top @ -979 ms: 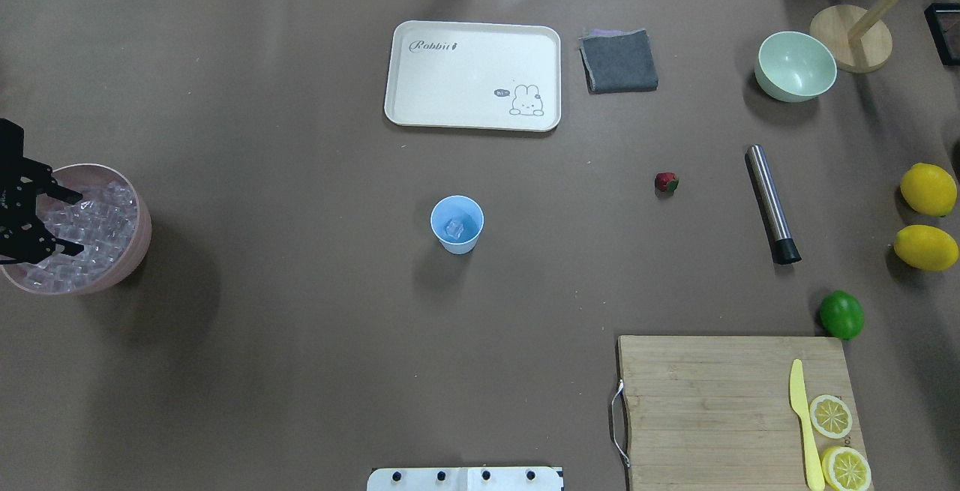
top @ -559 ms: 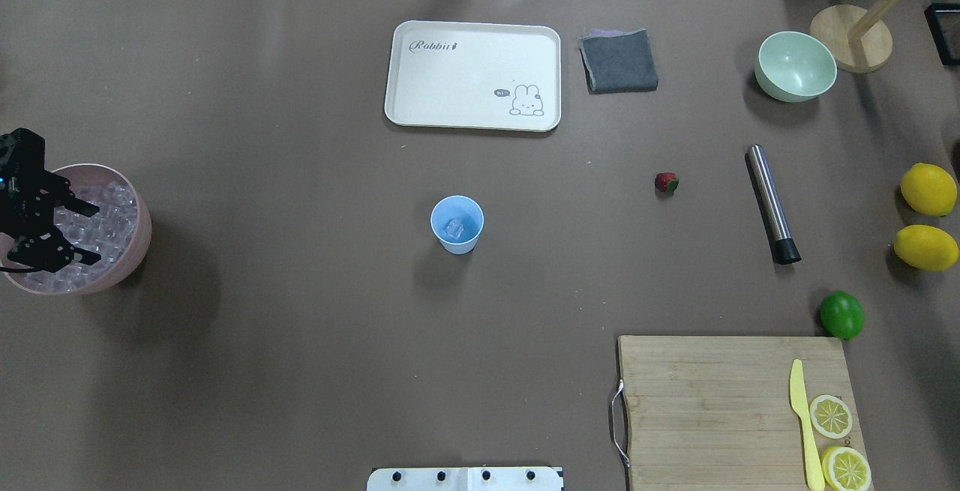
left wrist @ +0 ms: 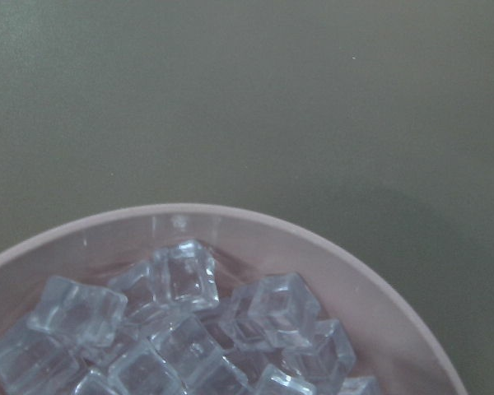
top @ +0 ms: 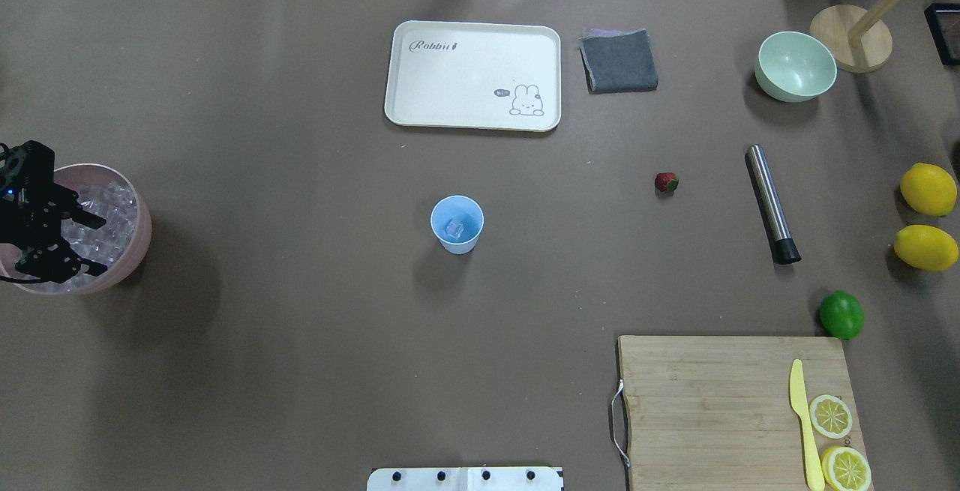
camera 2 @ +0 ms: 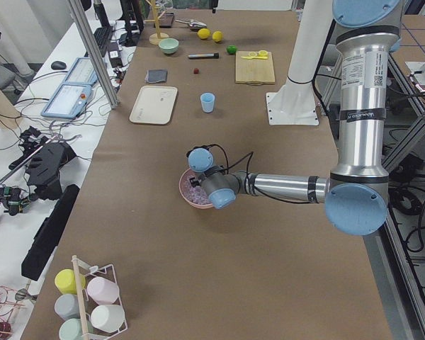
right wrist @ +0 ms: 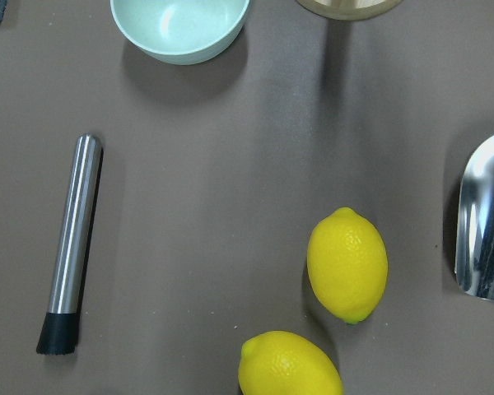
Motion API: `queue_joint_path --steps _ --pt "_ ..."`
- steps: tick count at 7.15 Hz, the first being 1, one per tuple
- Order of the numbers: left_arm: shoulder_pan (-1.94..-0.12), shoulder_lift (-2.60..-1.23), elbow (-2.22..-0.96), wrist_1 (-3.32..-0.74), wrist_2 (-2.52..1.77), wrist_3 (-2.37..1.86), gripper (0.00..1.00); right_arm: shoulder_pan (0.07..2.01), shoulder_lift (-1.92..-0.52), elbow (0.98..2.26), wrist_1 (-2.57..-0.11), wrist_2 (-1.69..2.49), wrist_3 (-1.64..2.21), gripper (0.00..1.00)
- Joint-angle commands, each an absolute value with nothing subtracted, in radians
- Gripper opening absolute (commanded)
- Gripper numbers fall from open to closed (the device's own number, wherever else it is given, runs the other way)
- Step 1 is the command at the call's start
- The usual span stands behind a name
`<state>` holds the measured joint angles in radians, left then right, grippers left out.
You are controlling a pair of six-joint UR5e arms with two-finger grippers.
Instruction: Mash ice and strawberries in cup
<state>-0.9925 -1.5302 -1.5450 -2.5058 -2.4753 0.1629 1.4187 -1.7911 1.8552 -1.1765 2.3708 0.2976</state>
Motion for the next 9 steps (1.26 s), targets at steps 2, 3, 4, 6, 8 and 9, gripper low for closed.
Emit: queue_joint_path --steps 2,3,4,6,8,9 --pt "-0.991 -1.534 -1.539 -2.507 -2.474 0.163 0.65 1.417 -1.789 1.853 -1.177 2.37 0.298 1.0" --pt "-0.991 -1.535 -1.539 -2.507 -2.474 0.163 0.35 1.417 -1.789 1.853 -1.177 2.37 0.298 1.0" --pt "-0.991 -1.536 -1.539 -2.507 -2.477 0.161 0.12 1.417 -1.78 1.847 -1.177 2.368 0.298 1.0" --pt "-0.992 -1.539 -1.54 -2.502 -2.483 0.16 0.0 1.417 -1.773 1.842 -1.177 2.368 0.298 1.0" --pt "-1.005 -1.536 -1.545 -2.5 -2.49 0.158 0.0 1.417 -1.772 1.842 -1.177 2.368 0.298 1.0" --pt "-1.009 -1.539 -1.546 -2.499 -2.49 0.158 0.0 1.417 -1.772 1.842 -1.177 2.368 0.298 1.0"
